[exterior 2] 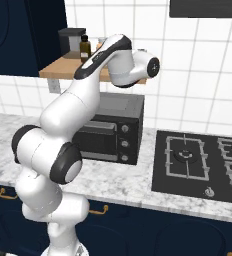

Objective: Put the shaker and condiment bottle from the counter next to their counterparts in the cabinet.

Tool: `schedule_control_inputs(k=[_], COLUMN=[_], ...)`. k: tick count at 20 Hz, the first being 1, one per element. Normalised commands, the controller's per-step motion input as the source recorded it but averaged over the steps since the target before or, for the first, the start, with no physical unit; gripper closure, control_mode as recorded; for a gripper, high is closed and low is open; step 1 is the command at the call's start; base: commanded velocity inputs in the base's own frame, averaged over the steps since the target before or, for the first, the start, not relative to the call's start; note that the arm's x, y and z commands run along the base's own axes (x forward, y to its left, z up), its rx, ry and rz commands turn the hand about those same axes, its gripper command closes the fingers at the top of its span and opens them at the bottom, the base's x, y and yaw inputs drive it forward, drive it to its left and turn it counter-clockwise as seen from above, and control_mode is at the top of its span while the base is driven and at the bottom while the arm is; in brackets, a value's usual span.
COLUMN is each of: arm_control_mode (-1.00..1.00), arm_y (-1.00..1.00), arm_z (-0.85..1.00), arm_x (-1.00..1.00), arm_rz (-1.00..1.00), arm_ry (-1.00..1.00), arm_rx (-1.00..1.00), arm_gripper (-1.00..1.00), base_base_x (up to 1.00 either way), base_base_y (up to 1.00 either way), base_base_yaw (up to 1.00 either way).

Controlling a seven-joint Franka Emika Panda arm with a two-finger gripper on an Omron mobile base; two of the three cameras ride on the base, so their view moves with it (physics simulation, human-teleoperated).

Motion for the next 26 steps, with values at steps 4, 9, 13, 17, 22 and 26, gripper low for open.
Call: schedule_control_inputs(k=[4, 9, 13, 17, 22, 26], arm_control_mode=[-1.00, -1.00, -1.00, -1.00, -1.00, -1.00], arm_y=[0.00, 0.00, 0.00, 0.02, 0.03, -0.02], arm_z=[-0.11, -0.17, -0.35, -0.36, -0.26, -0.03], arm_x=[0.34, 0.27, 0.06, 0.05, 0.09, 0.01], arm_rz=[0.00, 0.00, 0.00, 0.00, 0.00, 0.00], arm_ry=[0.00, 0.02, 0.06, 0.07, 0.06, 0.00], arm_rx=[0.00, 0.00, 0.00, 0.00, 0.02, 0.05], arm_gripper=[1.00, 1.00, 1.00, -1.00, -1.00, -1.00], base_base_x=[0.00, 0.00, 0.00, 0.00, 0.00, 0.00], base_base_y=[0.00, 0.00, 0.00, 0.00, 0.00, 0.00], base_base_yaw=[0.00, 0.00, 0.00, 0.00, 0.00, 0.00])
